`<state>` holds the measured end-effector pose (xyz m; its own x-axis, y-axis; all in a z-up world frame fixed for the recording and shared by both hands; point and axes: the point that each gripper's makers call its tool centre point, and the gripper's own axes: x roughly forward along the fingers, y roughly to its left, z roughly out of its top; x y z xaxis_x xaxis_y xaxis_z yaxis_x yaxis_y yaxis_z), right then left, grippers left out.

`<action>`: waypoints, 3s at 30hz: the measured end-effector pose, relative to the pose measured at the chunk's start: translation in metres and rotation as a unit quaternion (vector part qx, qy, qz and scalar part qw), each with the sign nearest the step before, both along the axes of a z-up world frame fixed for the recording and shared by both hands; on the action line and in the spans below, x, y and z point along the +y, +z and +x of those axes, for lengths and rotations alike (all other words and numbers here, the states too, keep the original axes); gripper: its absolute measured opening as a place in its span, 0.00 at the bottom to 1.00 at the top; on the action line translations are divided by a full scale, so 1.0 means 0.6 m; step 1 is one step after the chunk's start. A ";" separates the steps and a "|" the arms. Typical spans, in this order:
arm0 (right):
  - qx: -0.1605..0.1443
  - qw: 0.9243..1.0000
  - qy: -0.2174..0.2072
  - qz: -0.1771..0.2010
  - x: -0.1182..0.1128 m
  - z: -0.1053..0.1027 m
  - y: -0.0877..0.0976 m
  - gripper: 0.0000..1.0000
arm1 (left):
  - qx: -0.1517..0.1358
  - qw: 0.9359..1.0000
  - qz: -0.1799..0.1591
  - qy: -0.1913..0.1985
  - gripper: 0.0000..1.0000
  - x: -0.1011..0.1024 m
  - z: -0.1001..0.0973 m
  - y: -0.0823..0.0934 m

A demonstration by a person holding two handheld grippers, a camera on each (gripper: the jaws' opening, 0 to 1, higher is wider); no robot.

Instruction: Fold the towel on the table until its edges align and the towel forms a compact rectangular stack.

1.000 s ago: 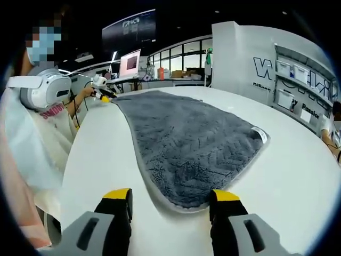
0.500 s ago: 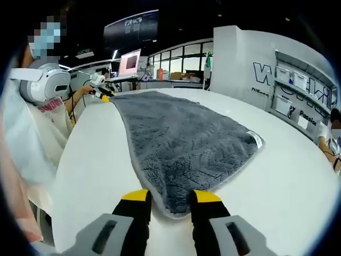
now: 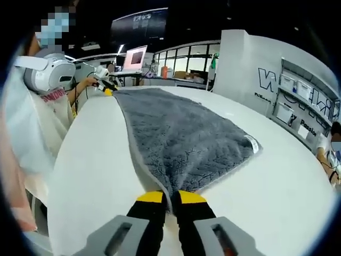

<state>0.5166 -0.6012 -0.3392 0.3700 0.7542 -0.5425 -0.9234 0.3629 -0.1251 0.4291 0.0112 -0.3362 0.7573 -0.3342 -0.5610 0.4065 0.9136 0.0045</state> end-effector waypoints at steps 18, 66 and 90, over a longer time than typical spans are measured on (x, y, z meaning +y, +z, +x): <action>0.007 1.000 0.008 -0.025 -0.031 -0.005 -0.002 0.08 | 0.012 1.000 -0.003 -0.007 0.52 -0.006 -0.011 0.000; 0.049 0.997 0.035 -0.049 -0.034 -0.042 -0.001 0.40 | 0.014 1.000 -0.025 -0.012 0.65 -0.013 -0.015 0.014; 0.032 0.998 -0.037 0.026 -0.038 -0.017 0.036 0.99 | -0.039 0.997 -0.066 -0.002 0.93 -0.015 -0.025 0.059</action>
